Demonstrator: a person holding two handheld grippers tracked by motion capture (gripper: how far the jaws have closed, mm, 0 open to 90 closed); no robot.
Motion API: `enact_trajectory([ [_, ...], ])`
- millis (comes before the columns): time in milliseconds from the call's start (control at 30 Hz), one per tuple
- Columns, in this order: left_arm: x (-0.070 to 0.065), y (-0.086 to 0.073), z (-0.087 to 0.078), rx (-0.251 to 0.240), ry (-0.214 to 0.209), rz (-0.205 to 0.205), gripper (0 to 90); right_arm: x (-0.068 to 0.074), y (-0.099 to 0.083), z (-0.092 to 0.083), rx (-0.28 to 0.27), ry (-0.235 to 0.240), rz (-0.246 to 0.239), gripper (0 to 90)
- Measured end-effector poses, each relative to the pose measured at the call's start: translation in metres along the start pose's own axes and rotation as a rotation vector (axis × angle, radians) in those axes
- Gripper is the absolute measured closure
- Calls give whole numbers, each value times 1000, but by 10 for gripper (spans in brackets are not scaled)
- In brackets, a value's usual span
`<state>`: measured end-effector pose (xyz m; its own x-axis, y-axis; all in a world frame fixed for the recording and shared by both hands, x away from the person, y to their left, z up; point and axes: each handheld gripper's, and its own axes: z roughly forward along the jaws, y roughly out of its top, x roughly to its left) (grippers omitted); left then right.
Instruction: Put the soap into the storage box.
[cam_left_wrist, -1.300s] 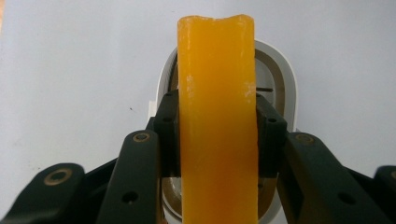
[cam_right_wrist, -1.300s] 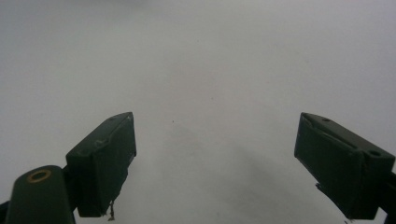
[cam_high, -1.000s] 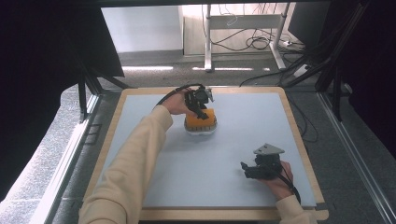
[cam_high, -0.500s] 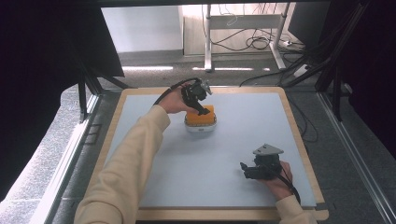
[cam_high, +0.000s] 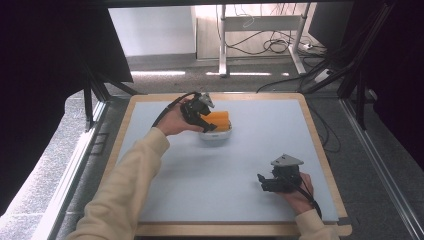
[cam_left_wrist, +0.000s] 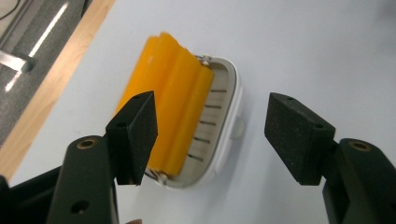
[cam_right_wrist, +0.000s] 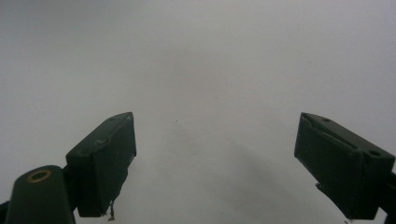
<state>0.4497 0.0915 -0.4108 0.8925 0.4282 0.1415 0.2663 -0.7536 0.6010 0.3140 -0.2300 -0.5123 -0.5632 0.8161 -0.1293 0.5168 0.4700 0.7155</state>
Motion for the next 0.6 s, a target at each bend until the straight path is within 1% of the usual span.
enact_trajectory([
  [100, -11, -14, -8, -15, 4, -25, 345, 0, 0, 0, 1, 0, 0, 134],
  [200, -21, -27, -16, -40, -12, -65, 349, 0, 0, 0, -3, -3, -4, 134],
  [233, -26, -32, -20, -51, -8, -79, 350, 0, 0, -1, -4, -4, -7, 134],
  [333, -40, -46, -26, -54, 10, -92, 350, 0, 1, -1, -7, -6, -10, 133],
  [433, -52, -58, -31, -61, 20, -96, 351, 2, 1, -1, -5, -3, -17, 133],
  [467, -57, -63, -34, -60, 32, -99, 351, 3, 1, -1, -5, -3, -20, 134],
  [533, -65, -71, -38, -66, 34, -107, 351, 3, 2, 0, -6, 1, -25, 133],
  [600, -74, -81, -43, -64, 46, -116, 350, 2, 2, -1, -7, 1, -26, 133],
])
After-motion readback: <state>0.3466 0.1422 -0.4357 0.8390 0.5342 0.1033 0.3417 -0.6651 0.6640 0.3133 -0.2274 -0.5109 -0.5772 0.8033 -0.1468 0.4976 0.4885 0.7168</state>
